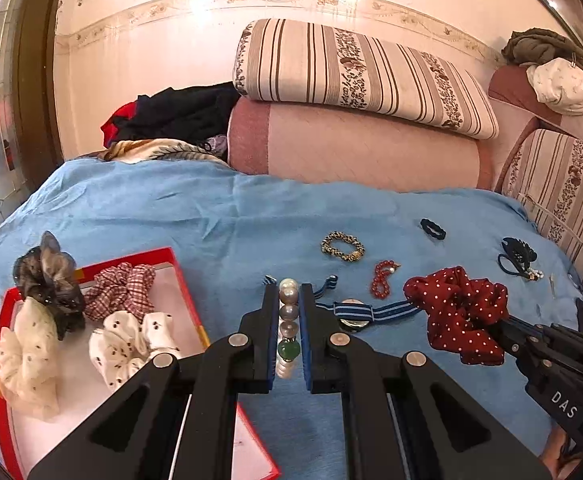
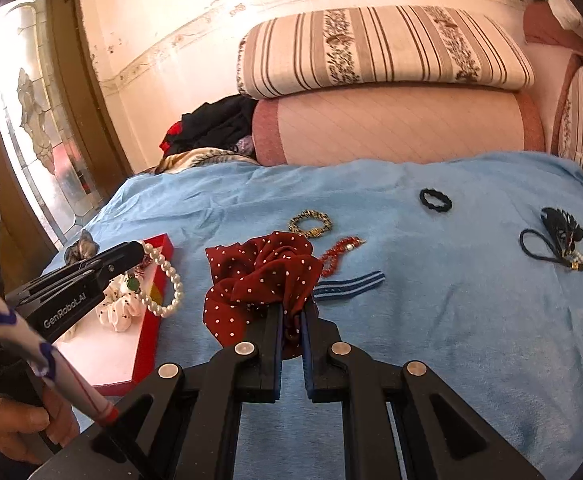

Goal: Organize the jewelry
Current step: 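Carry the held pearl bracelet and red polka-dot scrunchie over to the red-rimmed box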

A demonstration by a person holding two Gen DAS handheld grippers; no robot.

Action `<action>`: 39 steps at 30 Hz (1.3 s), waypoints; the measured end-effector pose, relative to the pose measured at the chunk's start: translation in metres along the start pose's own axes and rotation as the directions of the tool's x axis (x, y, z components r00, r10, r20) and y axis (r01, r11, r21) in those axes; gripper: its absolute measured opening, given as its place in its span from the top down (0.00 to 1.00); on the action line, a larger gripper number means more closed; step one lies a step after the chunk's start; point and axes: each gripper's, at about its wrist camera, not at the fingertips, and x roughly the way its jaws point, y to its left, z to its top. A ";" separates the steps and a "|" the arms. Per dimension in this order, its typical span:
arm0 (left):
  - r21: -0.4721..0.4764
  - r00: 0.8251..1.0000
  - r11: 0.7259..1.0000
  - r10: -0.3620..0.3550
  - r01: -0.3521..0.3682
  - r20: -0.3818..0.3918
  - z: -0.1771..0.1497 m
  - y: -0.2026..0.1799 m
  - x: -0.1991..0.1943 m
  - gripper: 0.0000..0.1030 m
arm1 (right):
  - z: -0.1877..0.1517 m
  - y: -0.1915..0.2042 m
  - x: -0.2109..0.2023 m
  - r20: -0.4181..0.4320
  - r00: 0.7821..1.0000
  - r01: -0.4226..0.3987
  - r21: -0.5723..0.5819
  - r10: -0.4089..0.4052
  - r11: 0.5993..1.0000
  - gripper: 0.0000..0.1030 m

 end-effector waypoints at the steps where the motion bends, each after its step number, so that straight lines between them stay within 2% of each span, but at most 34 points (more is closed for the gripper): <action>1: -0.001 1.000 1.000 0.005 -0.005 0.005 0.000 0.001 -0.002 0.91 | 0.000 0.002 -0.001 0.002 1.000 0.000 -0.006 0.000 1.000 0.91; 10: -0.014 0.998 0.999 0.047 -0.047 0.039 0.001 0.025 -0.021 0.91 | -0.001 0.036 -0.013 0.023 1.000 -0.017 -0.018 0.017 1.000 0.91; 18: -0.067 0.995 0.995 0.080 -0.076 0.056 -0.001 0.067 -0.043 0.91 | -0.011 0.084 -0.011 -0.007 0.998 -0.055 -0.021 0.055 0.998 0.91; 28: -0.123 0.989 0.985 0.131 -0.121 0.075 -0.010 0.119 -0.068 0.91 | -0.013 0.147 -0.003 -0.036 0.995 -0.092 -0.108 0.088 0.990 0.91; 32: -0.138 0.985 0.979 0.161 -0.151 0.062 -0.014 0.136 -0.070 0.91 | -0.015 0.168 0.006 -0.059 0.992 -0.115 -0.132 0.108 0.985 0.91; 39: -0.171 0.978 0.964 0.207 -0.205 -0.006 -0.024 0.165 -0.061 0.91 | -0.020 0.192 0.028 -0.102 0.986 -0.143 -0.149 0.129 0.978 0.91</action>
